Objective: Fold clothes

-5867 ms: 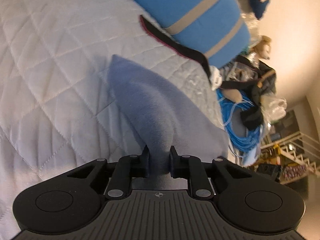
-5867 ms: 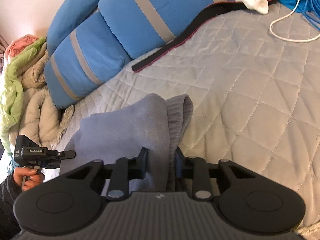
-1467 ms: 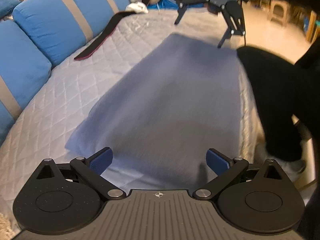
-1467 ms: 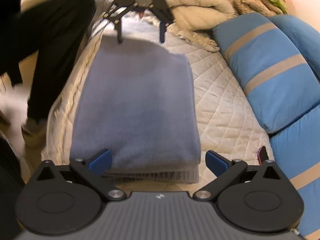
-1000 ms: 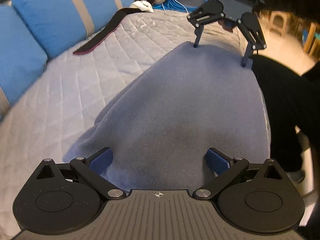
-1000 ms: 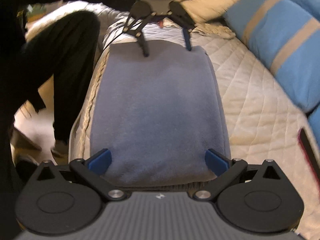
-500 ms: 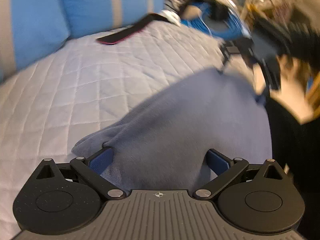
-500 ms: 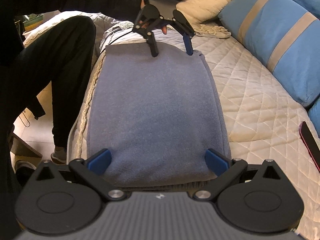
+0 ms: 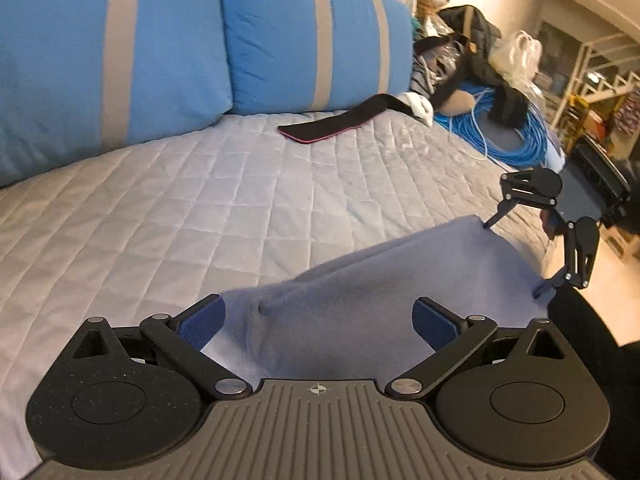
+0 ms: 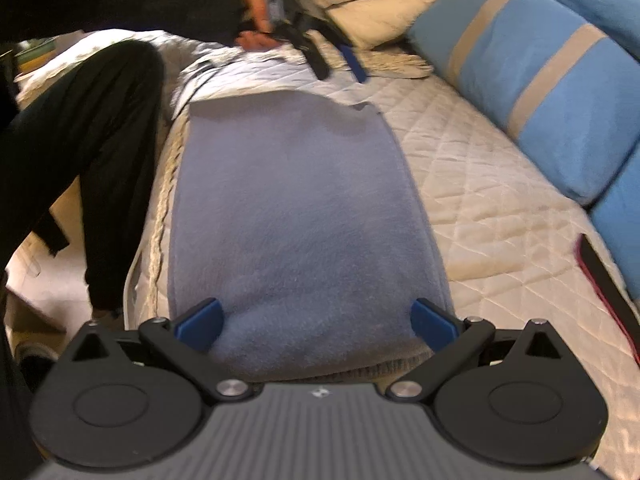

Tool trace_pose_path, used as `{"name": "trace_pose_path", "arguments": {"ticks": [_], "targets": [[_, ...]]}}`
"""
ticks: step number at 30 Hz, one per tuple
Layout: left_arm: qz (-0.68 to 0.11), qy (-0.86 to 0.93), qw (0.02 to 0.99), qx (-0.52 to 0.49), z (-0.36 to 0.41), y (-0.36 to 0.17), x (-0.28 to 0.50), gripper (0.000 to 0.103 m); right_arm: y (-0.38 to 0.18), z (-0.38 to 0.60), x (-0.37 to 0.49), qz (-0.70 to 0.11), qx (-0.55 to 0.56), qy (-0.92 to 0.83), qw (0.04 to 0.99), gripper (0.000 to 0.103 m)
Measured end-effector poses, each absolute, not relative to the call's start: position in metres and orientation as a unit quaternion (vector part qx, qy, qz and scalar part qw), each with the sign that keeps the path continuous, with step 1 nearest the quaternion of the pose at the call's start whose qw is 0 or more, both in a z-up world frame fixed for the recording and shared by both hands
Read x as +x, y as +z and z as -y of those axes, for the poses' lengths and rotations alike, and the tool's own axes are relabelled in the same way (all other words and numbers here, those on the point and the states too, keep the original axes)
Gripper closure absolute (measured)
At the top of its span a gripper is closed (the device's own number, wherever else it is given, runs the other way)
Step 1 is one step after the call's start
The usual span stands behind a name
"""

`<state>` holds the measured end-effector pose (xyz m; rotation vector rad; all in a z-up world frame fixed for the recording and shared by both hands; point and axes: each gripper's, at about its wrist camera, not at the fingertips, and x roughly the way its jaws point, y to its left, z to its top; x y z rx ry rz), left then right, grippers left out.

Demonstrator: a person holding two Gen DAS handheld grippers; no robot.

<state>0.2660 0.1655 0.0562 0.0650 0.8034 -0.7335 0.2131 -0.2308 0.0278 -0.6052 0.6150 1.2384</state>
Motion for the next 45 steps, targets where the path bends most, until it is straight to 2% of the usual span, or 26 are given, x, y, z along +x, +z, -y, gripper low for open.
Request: {"name": "trace_pose_path", "arguments": {"ticks": [6, 12, 14, 20, 22, 26, 28, 33, 39, 45], "targets": [[-0.4, -0.285, 0.87, 0.035, -0.17, 0.057, 0.234, 0.0, 0.047, 0.251, 0.201, -0.274, -0.152, 0.501, 0.807, 0.0], [-0.42, -0.192, 0.886, 0.035, -0.17, 0.028, 0.232, 0.0, 0.052, 0.252, 0.184, -0.253, -0.127, 0.454, 0.845, 0.0], [-0.424, -0.167, 0.888, 0.067, -0.16, 0.019, 0.228, 0.0, 0.051, 0.25, 0.179, -0.257, -0.122, 0.439, 0.852, 0.0], [-0.426, -0.138, 0.89, 0.084, -0.153, 0.03, 0.222, 0.0, 0.041, 0.253, 0.175, -0.294, -0.106, 0.37, 0.875, 0.0], [-0.439, -0.136, 0.887, 0.054, -0.162, 0.036, 0.22, 0.0, 0.038, 0.259, 0.177, -0.315, -0.092, 0.344, 0.88, 0.0], [-0.464, -0.178, 0.862, -0.096, -0.19, 0.035, 0.221, 0.0, 0.035, 0.282, 0.185, -0.355, -0.02, 0.333, 0.873, 0.0], [-0.48, -0.205, 0.834, -0.179, -0.203, 0.029, 0.221, 0.001, 0.03, 0.293, 0.196, -0.397, 0.037, 0.34, 0.852, 0.0], [-0.504, -0.242, 0.776, -0.292, -0.212, 0.004, 0.22, 0.001, 0.008, 0.305, 0.215, -0.462, 0.153, 0.359, 0.796, 0.0], [-0.508, -0.27, 0.732, -0.365, -0.211, -0.016, 0.225, 0.001, -0.009, 0.306, 0.234, -0.49, 0.243, 0.365, 0.754, 0.0], [-0.507, -0.274, 0.728, -0.371, -0.194, -0.023, 0.232, 0.001, -0.021, 0.305, 0.256, -0.496, 0.301, 0.362, 0.73, 0.0]]}}
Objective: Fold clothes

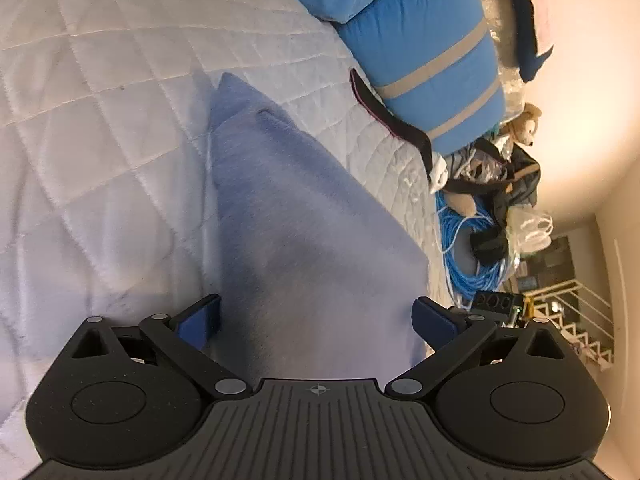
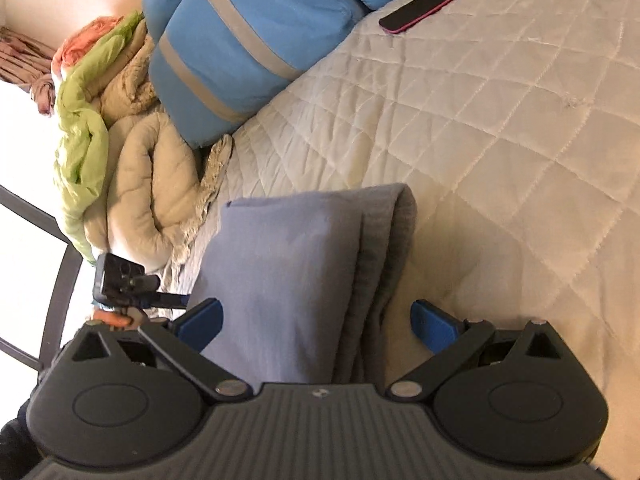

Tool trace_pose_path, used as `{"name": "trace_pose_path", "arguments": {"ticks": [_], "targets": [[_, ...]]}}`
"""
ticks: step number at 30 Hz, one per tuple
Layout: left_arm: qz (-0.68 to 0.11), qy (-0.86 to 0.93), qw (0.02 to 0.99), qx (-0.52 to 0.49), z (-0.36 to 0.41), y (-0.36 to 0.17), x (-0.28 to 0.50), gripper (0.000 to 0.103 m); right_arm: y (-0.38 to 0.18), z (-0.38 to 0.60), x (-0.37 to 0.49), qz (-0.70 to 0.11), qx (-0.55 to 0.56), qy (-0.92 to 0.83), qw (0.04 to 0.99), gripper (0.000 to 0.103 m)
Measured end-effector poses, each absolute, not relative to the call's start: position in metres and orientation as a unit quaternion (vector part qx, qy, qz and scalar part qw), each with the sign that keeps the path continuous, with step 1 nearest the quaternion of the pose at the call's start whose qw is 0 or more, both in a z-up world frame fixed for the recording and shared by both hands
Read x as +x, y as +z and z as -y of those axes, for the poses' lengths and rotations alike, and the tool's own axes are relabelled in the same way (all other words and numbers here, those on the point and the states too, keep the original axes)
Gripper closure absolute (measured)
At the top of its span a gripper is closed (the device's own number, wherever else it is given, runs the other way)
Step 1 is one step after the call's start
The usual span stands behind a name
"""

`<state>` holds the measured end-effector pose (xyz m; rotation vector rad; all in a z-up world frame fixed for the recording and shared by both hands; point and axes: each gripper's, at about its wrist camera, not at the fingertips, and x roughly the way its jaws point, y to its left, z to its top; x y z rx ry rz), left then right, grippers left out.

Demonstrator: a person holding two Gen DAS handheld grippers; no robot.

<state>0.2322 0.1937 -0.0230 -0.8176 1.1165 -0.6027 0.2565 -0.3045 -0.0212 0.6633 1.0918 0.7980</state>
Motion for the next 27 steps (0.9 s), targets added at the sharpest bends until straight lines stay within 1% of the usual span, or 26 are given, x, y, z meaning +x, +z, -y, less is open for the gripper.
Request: {"name": "trace_pose_path", "arguments": {"ticks": [4, 5, 6, 7, 8, 9, 10, 11, 12, 20, 27], "targets": [[-0.504, -0.261, 0.731, -0.378, -0.185, -0.02, 0.233, 0.001, -0.022, 0.29, 0.261, -0.494, 0.308, 0.365, 0.726, 0.001], [-0.504, -0.261, 0.729, -0.384, -0.184, -0.02, 0.233, 0.005, -0.021, 0.285, 0.26, -0.494, 0.303, 0.367, 0.728, 0.002], [-0.507, -0.251, 0.729, -0.386, -0.185, -0.02, 0.232, 0.02, -0.019, 0.281, 0.259, -0.494, 0.294, 0.368, 0.731, 0.003], [-0.511, -0.241, 0.729, -0.387, -0.185, -0.02, 0.231, 0.034, -0.017, 0.278, 0.258, -0.496, 0.283, 0.365, 0.735, 0.008], [-0.521, -0.221, 0.73, -0.383, -0.187, -0.02, 0.23, 0.073, -0.015, 0.275, 0.257, -0.499, 0.271, 0.362, 0.739, 0.023], [-0.53, -0.2, 0.732, -0.378, -0.189, -0.021, 0.229, 0.086, -0.013, 0.273, 0.255, -0.509, 0.259, 0.353, 0.742, 0.061], [-0.529, -0.203, 0.724, -0.394, -0.191, -0.022, 0.227, 0.086, -0.012, 0.274, 0.255, -0.514, 0.256, 0.342, 0.744, 0.073], [-0.524, -0.208, 0.724, -0.397, -0.192, -0.019, 0.226, 0.087, -0.01, 0.276, 0.254, -0.518, 0.255, 0.333, 0.745, 0.079], [-0.52, -0.212, 0.725, -0.399, -0.192, -0.015, 0.225, 0.087, -0.007, 0.279, 0.254, -0.517, 0.259, 0.338, 0.742, 0.082], [-0.507, -0.241, 0.746, -0.359, -0.183, 0.026, 0.234, 0.087, 0.034, 0.28, 0.255, -0.498, 0.232, 0.35, 0.759, 0.082], [-0.494, -0.251, 0.759, -0.343, -0.179, 0.043, 0.255, 0.087, 0.047, 0.287, 0.274, -0.482, 0.233, 0.351, 0.768, 0.082]]}}
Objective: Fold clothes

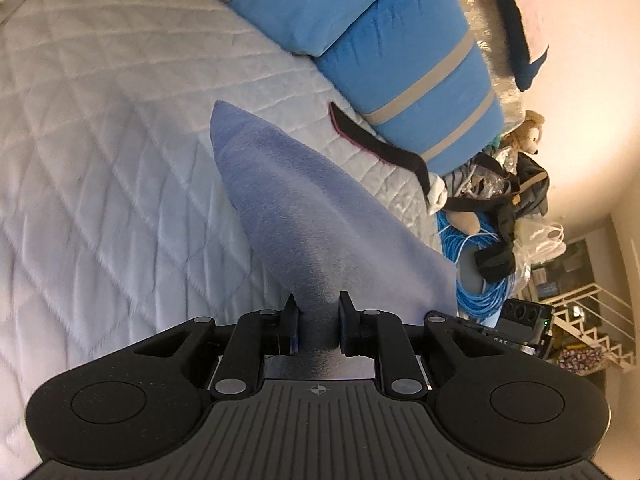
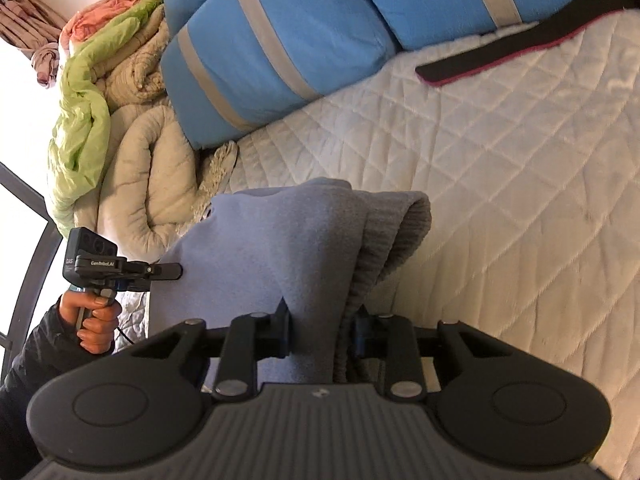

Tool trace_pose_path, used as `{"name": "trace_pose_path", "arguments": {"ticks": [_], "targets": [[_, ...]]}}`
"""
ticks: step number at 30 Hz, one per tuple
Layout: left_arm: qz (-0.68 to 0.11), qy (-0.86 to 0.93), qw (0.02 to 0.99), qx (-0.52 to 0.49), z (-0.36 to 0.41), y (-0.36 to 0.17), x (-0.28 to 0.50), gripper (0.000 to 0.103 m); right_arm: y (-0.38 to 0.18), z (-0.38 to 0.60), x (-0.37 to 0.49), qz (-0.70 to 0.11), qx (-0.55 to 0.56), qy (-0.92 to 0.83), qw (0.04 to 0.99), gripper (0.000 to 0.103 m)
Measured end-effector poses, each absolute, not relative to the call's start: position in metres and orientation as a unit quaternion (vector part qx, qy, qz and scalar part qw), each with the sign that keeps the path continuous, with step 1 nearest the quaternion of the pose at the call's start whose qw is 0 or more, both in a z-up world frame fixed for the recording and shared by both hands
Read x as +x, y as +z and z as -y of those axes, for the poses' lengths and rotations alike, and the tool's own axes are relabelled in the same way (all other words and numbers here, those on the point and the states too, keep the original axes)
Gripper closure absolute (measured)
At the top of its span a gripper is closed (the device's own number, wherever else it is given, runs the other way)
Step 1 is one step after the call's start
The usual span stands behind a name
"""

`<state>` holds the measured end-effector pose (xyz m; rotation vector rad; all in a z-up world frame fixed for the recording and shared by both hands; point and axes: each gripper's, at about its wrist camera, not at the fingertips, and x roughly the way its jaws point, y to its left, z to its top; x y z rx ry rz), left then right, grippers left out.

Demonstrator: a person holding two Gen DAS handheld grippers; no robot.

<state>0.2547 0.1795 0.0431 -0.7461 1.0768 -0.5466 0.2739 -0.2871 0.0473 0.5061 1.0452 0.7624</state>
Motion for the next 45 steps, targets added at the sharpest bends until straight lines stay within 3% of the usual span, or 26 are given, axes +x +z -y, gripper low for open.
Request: {"name": "trace_pose_path", "arguments": {"ticks": [23, 32, 34, 38, 40, 41, 42, 44, 45], "targets": [[-0.478, -0.269, 0.763, -0.342, -0.192, 0.039, 0.405, 0.087, 0.038, 0.284, 0.44, -0.48, 0.236, 0.348, 0.77, 0.082], [-0.519, -0.244, 0.734, -0.364, -0.198, -0.034, 0.435, 0.086, -0.018, 0.281, 0.48, -0.512, 0.242, 0.344, 0.749, 0.081], [-0.512, -0.245, 0.732, -0.377, -0.2, -0.049, 0.434, 0.085, -0.037, 0.282, 0.482, -0.52, 0.247, 0.334, 0.747, 0.072], [-0.497, -0.254, 0.746, -0.363, -0.199, -0.051, 0.43, 0.079, -0.042, 0.285, 0.476, -0.499, 0.246, 0.339, 0.759, 0.043], [-0.492, -0.254, 0.761, -0.339, -0.196, -0.041, 0.429, 0.071, -0.03, 0.284, 0.47, -0.481, 0.227, 0.327, 0.781, 0.009], [-0.489, -0.244, 0.771, -0.327, -0.194, -0.034, 0.427, 0.06, -0.021, 0.284, 0.465, -0.461, 0.214, 0.312, 0.803, 0.0], [-0.478, -0.233, 0.787, -0.313, -0.192, -0.025, 0.423, 0.042, -0.011, 0.285, 0.459, -0.436, 0.204, 0.298, 0.824, 0.0], [-0.449, -0.203, 0.826, -0.273, -0.184, -0.005, 0.413, 0.019, 0.007, 0.284, 0.445, -0.394, 0.178, 0.28, 0.857, 0.0], [-0.436, -0.186, 0.844, -0.25, -0.18, 0.005, 0.407, 0.017, 0.016, 0.281, 0.437, -0.374, 0.163, 0.271, 0.872, 0.0]]}}
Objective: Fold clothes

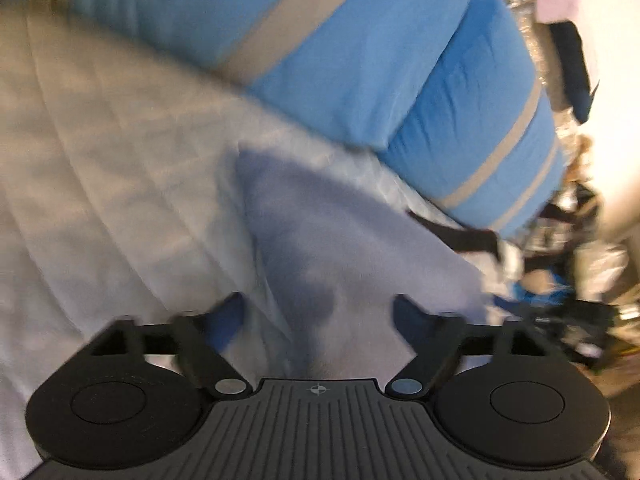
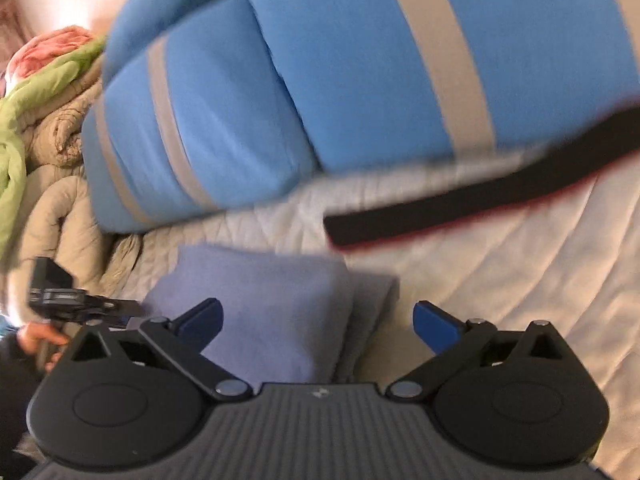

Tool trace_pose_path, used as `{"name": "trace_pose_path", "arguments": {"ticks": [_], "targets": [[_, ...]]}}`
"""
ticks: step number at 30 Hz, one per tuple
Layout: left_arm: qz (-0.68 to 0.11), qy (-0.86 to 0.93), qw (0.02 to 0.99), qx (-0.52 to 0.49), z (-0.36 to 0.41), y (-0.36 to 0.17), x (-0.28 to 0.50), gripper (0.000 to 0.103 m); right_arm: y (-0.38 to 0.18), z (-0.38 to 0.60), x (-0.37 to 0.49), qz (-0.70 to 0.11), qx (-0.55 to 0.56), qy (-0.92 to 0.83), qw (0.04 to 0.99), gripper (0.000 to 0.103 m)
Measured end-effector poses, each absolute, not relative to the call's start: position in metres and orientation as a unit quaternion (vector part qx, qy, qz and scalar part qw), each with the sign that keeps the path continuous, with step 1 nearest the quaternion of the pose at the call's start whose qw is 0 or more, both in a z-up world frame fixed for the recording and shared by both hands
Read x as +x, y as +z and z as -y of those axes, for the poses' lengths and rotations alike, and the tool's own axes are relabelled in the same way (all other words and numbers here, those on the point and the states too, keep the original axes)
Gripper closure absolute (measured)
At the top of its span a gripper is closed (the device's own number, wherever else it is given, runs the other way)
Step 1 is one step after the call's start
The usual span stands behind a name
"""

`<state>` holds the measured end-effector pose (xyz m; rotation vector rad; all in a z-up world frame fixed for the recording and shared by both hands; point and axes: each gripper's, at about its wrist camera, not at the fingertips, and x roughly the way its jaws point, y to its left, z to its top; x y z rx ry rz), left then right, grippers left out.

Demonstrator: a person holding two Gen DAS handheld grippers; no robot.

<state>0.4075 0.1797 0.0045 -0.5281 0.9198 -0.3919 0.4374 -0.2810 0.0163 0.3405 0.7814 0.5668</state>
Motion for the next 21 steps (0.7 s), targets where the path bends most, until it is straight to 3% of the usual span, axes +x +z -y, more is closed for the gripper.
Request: {"name": "trace_pose_path", "arguments": {"ticks": [7, 11, 13, 21], "targets": [[-0.353, -0.154, 0.917, -0.104, -0.108, 0.051, 0.391, 0.017, 0.045, 0.213, 0.39, -0.29, 0.006, 0.25, 0.924, 0.0], [-0.356, -0.146, 0.921, -0.054, -0.068, 0.045, 0.409, 0.017, 0.037, 0.174, 0.399, -0.29, -0.015, 0.259, 0.921, 0.0], [-0.381, -0.136, 0.913, -0.059, -0.062, 0.029, 0.423, 0.017, 0.023, 0.165, 0.416, -0.303, -0.004, 0.244, 0.921, 0.0], [-0.355, -0.13, 0.919, -0.114, -0.079, -0.009, 0.451, 0.015, -0.024, 0.185, 0.466, -0.337, 0.071, 0.19, 0.919, 0.001]]}}
